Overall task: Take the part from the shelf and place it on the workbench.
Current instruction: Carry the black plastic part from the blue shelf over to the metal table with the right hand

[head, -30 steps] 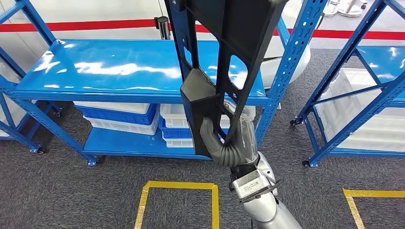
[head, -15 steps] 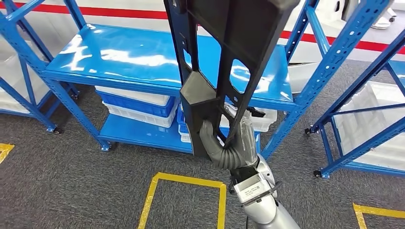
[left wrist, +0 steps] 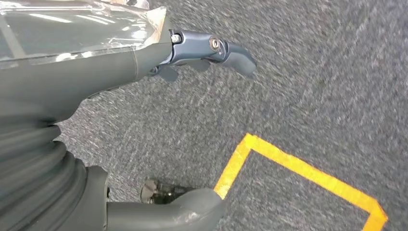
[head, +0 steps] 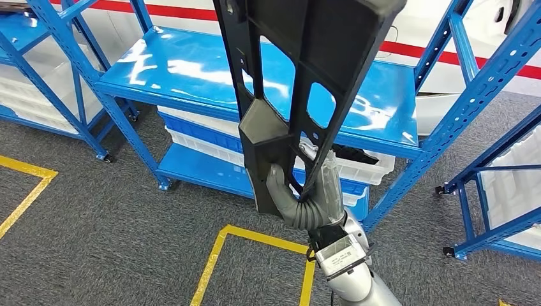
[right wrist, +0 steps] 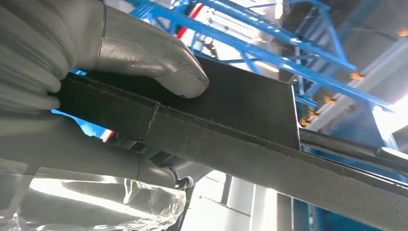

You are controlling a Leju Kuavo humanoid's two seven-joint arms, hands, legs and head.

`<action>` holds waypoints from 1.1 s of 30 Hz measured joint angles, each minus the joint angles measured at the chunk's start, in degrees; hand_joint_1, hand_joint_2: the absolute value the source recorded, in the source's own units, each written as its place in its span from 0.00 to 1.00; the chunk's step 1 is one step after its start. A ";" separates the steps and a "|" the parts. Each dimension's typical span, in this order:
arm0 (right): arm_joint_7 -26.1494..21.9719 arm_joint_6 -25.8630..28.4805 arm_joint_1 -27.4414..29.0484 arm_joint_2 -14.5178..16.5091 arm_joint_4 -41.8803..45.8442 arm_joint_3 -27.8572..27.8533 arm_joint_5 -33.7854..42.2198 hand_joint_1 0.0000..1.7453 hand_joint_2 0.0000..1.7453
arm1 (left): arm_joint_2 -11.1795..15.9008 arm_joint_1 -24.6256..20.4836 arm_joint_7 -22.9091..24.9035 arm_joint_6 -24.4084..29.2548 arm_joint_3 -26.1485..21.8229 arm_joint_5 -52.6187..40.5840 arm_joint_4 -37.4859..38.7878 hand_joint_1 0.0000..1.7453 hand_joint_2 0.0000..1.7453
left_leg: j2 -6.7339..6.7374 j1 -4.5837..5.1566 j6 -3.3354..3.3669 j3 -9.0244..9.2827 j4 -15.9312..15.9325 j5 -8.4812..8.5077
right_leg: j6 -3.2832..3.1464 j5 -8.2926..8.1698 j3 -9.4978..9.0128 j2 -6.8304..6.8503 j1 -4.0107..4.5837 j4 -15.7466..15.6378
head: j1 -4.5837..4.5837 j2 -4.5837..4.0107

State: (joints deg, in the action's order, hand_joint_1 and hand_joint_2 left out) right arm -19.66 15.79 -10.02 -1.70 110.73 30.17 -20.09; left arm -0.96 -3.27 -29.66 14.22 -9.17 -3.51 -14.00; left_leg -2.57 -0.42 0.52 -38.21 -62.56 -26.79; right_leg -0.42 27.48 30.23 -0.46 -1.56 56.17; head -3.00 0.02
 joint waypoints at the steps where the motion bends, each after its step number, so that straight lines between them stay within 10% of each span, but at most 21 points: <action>1: -0.21 -0.18 0.16 0.01 0.09 -0.01 0.26 1.00 1.00 | -0.01 -0.01 0.01 0.01 0.00 -0.10 -0.02 0.00 1.00 | 1.10 -0.09 -0.38 -1.68 -3.72 -2.05 | -0.21 0.01 -0.02 0.54 0.11 -0.02 | 0.11 0.00; 4: -0.72 -0.77 0.75 0.00 0.17 -0.01 0.92 1.00 1.00 | 0.01 0.02 0.05 -0.03 -0.01 -0.55 -0.07 0.00 1.00 | 2.32 -0.82 -1.33 -5.02 -11.10 -4.64 | -0.26 0.05 0.04 2.23 0.16 0.01 | 0.18 0.00; 8: -1.36 -1.39 1.00 -0.05 0.26 -0.04 1.93 1.00 1.00 | 0.05 -0.14 0.03 -0.21 -0.02 -0.88 -0.21 0.00 1.00 | 4.98 -1.43 -1.90 2.12 1.19 0.77 | 0.55 0.54 -0.18 3.92 0.20 0.26 | 0.22 0.00; 14: -3.58 -1.46 1.13 -0.51 0.46 -0.18 3.58 1.00 1.00 | -0.15 -0.40 -0.24 -0.59 -0.01 -1.55 -0.25 0.00 1.00 | 3.49 -0.45 0.96 3.69 4.97 1.83 | 2.40 2.18 0.40 4.05 0.81 2.02 | -0.19 0.00; 19: -4.55 -1.26 1.56 -1.48 0.39 -0.58 4.58 1.00 1.00 | -0.07 -0.56 -0.33 -0.86 0.00 -1.98 -0.25 0.00 1.00 | 0.75 -0.11 2.20 3.51 5.15 2.19 | 1.82 8.32 8.07 0.75 0.76 17.71 | -0.27 0.00; 23: -5.46 -0.64 1.62 -1.92 0.38 -0.73 5.50 1.00 1.00 | -0.14 -0.51 -0.33 -1.01 0.07 -2.45 -0.22 0.00 1.00 | -1.97 0.25 2.08 3.64 4.96 2.22 | 2.57 2.38 2.64 -1.06 1.01 5.49 | -0.27 0.00; 27: -7.31 1.27 1.22 -2.59 0.57 -1.08 6.44 1.00 1.00 | 0.16 -0.34 -0.33 -1.32 0.23 -2.96 -0.14 0.00 1.00 | -3.43 0.39 1.09 3.09 4.88 2.57 | 1.37 0.49 0.66 -1.26 1.21 0.96 | -0.23 0.00; 30: -7.90 2.14 0.60 -2.89 0.82 -1.22 6.67 1.00 1.00 | 0.45 -0.30 -0.36 -1.62 0.38 -2.98 -0.08 0.00 1.00 | -0.70 0.34 0.29 1.44 1.53 0.26 | -0.13 -0.06 0.41 0.14 0.32 0.37 | -0.08 0.00; 33: -8.08 2.66 0.03 -3.18 0.87 -1.20 7.18 1.00 1.00 | 0.56 -0.60 -0.50 -1.67 0.65 -2.85 -0.07 0.00 1.00 | 1.83 -0.28 -0.63 -3.64 -9.11 -4.83 | -0.88 -0.08 0.48 1.82 0.52 0.32 | 0.05 0.00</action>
State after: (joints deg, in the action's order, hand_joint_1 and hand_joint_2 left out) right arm -27.74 18.45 -9.99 -4.87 111.60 28.97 -12.91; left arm -0.40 -3.87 -30.16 12.55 -8.53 -6.36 -14.08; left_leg -0.74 -0.70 -0.11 -41.85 -71.67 -31.62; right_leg -1.30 27.40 30.71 1.36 -1.04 56.49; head -2.95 0.02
